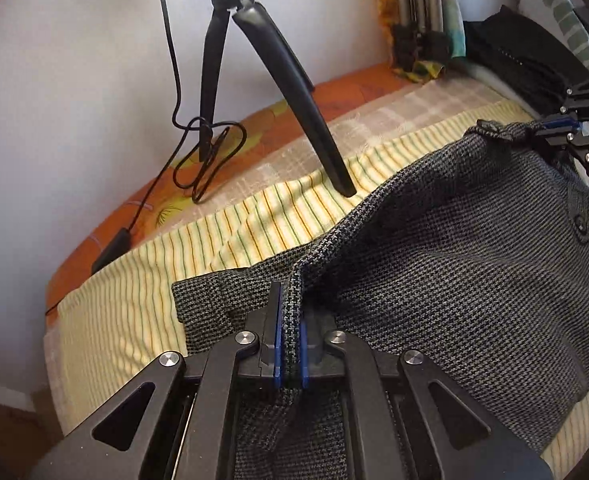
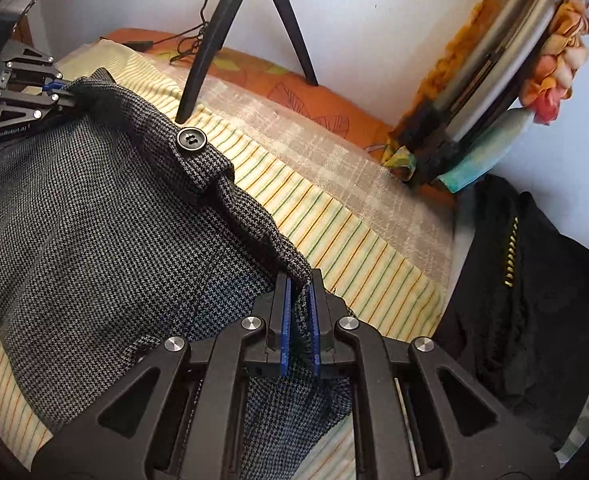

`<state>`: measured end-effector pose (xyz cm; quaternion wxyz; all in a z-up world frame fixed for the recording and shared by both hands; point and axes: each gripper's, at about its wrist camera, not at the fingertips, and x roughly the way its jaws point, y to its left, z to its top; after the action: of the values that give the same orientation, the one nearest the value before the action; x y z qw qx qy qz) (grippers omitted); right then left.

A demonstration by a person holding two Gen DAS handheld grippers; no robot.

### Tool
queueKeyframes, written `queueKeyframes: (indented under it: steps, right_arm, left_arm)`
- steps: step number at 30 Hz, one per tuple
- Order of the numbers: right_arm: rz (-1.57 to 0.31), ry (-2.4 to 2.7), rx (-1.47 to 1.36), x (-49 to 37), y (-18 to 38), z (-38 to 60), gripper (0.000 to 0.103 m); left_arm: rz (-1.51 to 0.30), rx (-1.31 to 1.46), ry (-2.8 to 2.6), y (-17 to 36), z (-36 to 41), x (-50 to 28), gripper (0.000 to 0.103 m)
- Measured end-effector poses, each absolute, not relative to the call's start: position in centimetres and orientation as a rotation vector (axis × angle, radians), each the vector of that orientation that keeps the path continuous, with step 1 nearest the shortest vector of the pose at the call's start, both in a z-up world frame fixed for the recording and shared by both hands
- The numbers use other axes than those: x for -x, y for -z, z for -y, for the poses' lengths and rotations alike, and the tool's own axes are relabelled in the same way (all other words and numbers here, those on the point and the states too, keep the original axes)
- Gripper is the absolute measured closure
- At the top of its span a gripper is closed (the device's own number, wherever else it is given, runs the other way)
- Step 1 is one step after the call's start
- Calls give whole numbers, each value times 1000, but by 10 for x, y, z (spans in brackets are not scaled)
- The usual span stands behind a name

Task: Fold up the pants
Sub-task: 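Open both tools to release the folded hem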

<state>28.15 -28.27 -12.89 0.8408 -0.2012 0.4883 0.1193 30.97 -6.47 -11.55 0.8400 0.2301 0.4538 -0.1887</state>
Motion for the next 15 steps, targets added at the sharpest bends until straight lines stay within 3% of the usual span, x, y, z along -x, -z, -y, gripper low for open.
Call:
queueKeyframes:
  steps: [3,5,6,7,10,15]
  right_arm:
    - [-1041,-247,416,-287,133,284,95]
    - [-1025,-226,411,-288,132,286,91]
    - [-1018,-212,410,-288,130,287,82]
    - [-1008,-185,409,-288,128,289,64]
    - [-991,-130,370,-287,120,303,40]
    - [-980,-81,248,-259,101,325,34]
  left_arm:
    - [-975,-448,389,115,60,-314,85]
    - [-969,-424,363,110,54,-317,67]
    - [-961,-416,344,106,49,-317,63]
    - [-955,-409,331,103,46,-318,58]
    - [-936,-361,279,87,26,-318,56]
    - [-904,-246,256,57,-9,-297,55]
